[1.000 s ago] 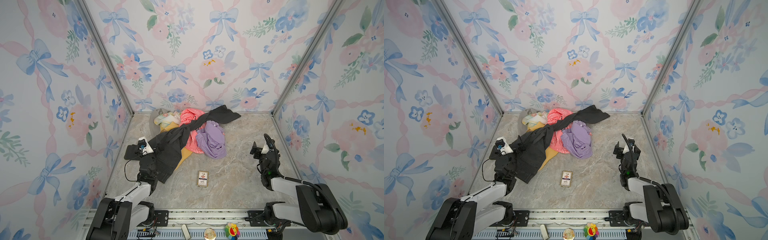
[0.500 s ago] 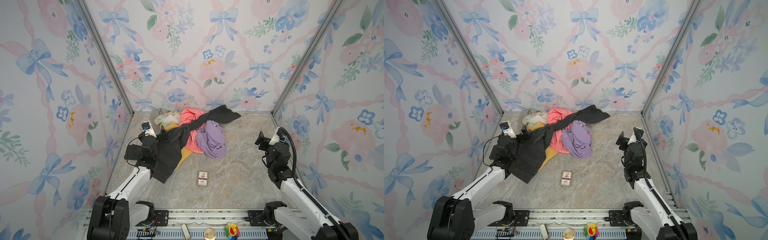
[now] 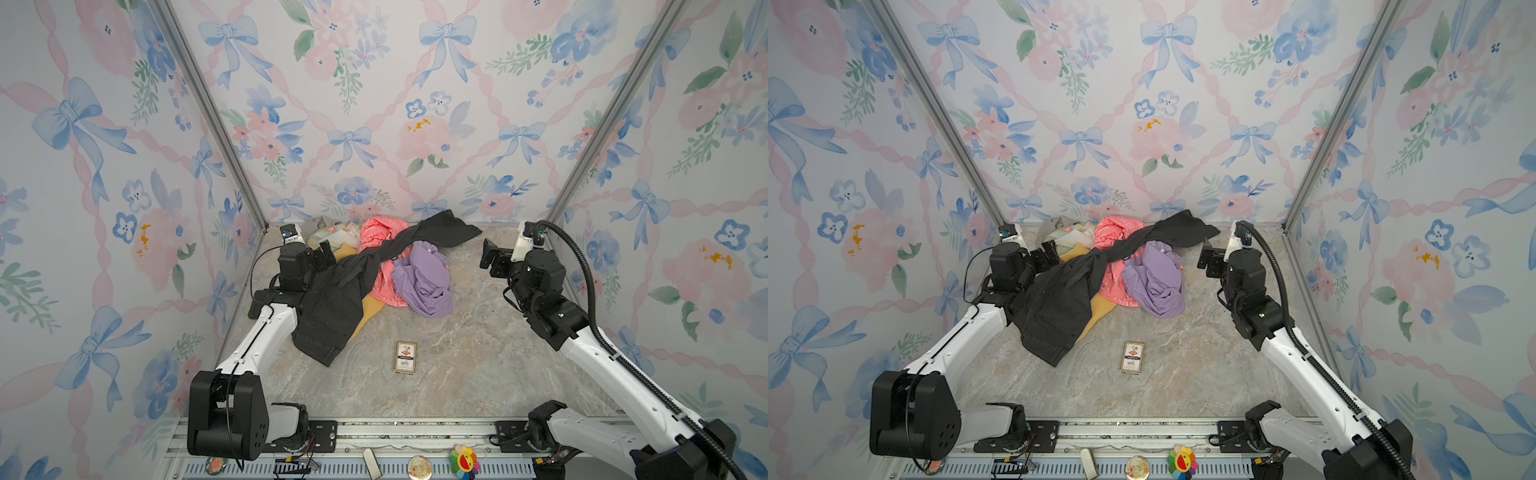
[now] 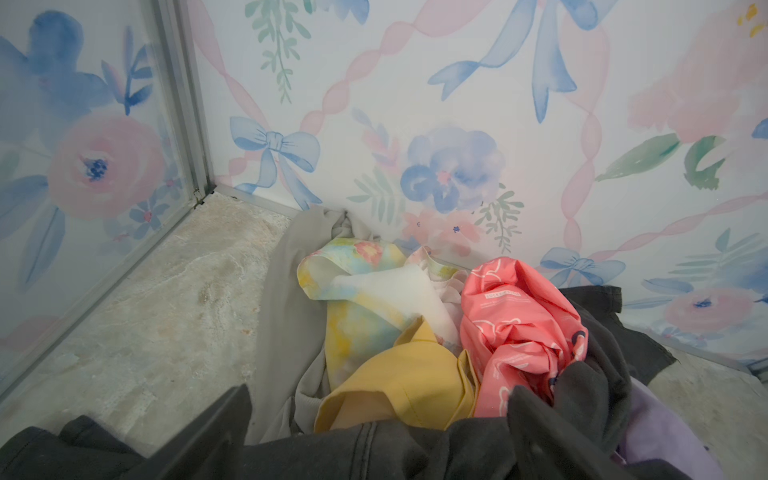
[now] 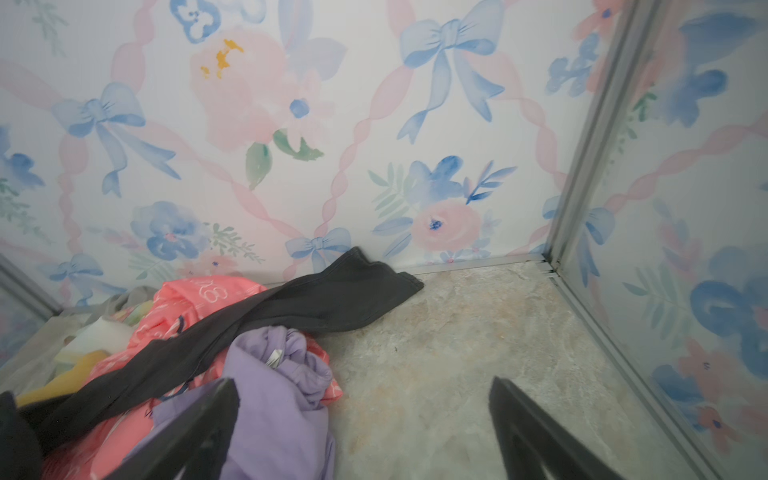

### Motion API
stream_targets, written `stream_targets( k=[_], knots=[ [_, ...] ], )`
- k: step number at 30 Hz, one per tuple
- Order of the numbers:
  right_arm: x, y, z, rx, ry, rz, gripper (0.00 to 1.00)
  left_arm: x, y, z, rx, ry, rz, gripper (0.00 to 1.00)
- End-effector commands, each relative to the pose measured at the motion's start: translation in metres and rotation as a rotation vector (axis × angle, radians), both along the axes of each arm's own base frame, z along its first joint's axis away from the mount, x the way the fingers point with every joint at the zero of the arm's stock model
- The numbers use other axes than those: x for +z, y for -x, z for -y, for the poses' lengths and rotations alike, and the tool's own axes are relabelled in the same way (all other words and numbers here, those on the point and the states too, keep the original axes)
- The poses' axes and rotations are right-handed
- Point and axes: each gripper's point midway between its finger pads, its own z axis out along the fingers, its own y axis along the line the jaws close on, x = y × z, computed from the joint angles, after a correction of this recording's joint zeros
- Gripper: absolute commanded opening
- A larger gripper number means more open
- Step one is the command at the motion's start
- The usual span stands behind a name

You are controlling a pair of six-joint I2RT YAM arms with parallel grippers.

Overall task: Pick out a specific cloth from the pile
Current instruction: 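Reach the left gripper to the pink garment while the right arm moves toward the pile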

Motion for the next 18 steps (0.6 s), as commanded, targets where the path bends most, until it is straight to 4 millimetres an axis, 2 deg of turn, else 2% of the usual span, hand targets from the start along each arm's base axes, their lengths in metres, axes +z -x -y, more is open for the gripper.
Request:
stream_targets(
  k=[1,5,9,13,18],
  knots=[
    [-0.021,0.011,-0.042,0.148,0.080,-0.090,0.97,0.001,-0.011,0.018,-0.099,0.079,-0.062,0.98],
    [-0.045,0.024,-0.085,0.322,0.152,-0.162,0.97,0.021,-0.025,0.045,-0.230,0.138,-0.055,0.98],
    [-0.063,0.044,-0.114,0.464,0.228,-0.203,0.97,0.034,-0.035,0.068,-0.324,0.144,-0.079,0.98],
    [-0.072,0.062,-0.130,0.566,0.249,-0.215,0.97,0.041,-0.049,0.082,-0.358,0.103,-0.134,0.98],
    [-0.084,0.072,-0.131,0.591,0.279,-0.240,0.97,0.034,-0.073,0.112,-0.425,0.082,-0.230,0.98]
  ],
)
